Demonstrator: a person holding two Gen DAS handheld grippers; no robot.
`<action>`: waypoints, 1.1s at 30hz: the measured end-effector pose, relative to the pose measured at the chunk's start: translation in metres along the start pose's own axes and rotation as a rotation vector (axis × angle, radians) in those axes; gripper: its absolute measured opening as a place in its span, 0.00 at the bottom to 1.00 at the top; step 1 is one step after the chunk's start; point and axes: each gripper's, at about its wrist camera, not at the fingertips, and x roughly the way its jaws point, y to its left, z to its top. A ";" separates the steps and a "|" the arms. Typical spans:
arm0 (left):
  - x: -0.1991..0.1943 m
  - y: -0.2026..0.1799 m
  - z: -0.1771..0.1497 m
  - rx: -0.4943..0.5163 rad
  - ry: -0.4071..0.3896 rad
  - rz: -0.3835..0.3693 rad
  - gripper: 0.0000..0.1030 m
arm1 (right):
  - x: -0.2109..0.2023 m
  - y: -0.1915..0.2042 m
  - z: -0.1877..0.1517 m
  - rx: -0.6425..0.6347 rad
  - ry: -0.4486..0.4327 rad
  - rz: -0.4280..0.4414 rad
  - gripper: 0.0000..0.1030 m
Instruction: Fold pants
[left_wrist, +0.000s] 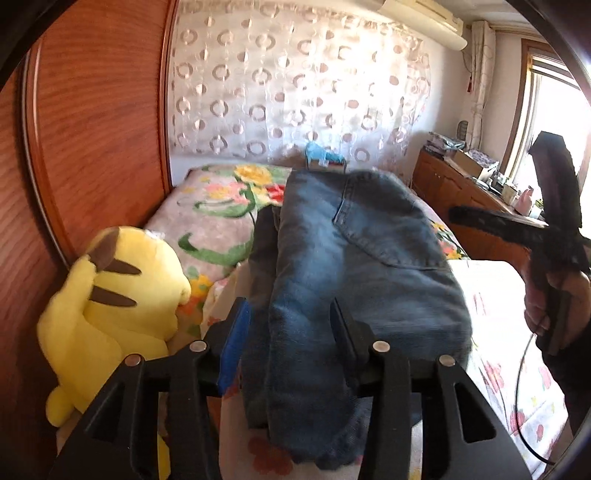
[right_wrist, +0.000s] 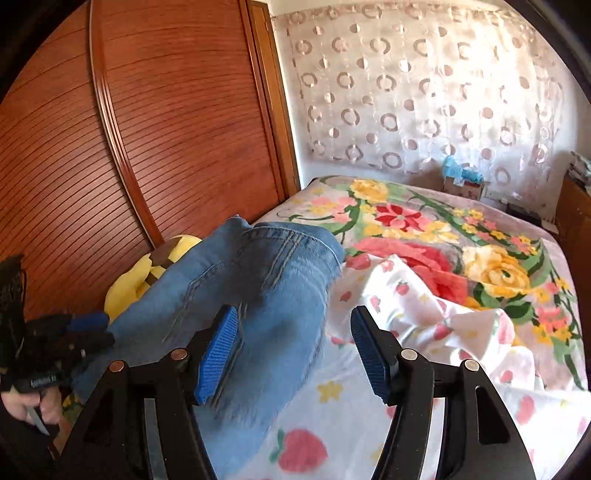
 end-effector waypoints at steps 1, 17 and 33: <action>-0.005 -0.003 0.000 0.006 -0.008 0.003 0.45 | -0.011 0.000 -0.006 0.001 -0.010 -0.008 0.64; -0.086 -0.100 -0.021 0.105 -0.128 -0.039 0.46 | -0.214 0.039 -0.133 0.042 -0.146 -0.150 0.64; -0.126 -0.167 -0.039 0.183 -0.158 -0.028 0.46 | -0.310 0.083 -0.203 0.089 -0.253 -0.311 0.77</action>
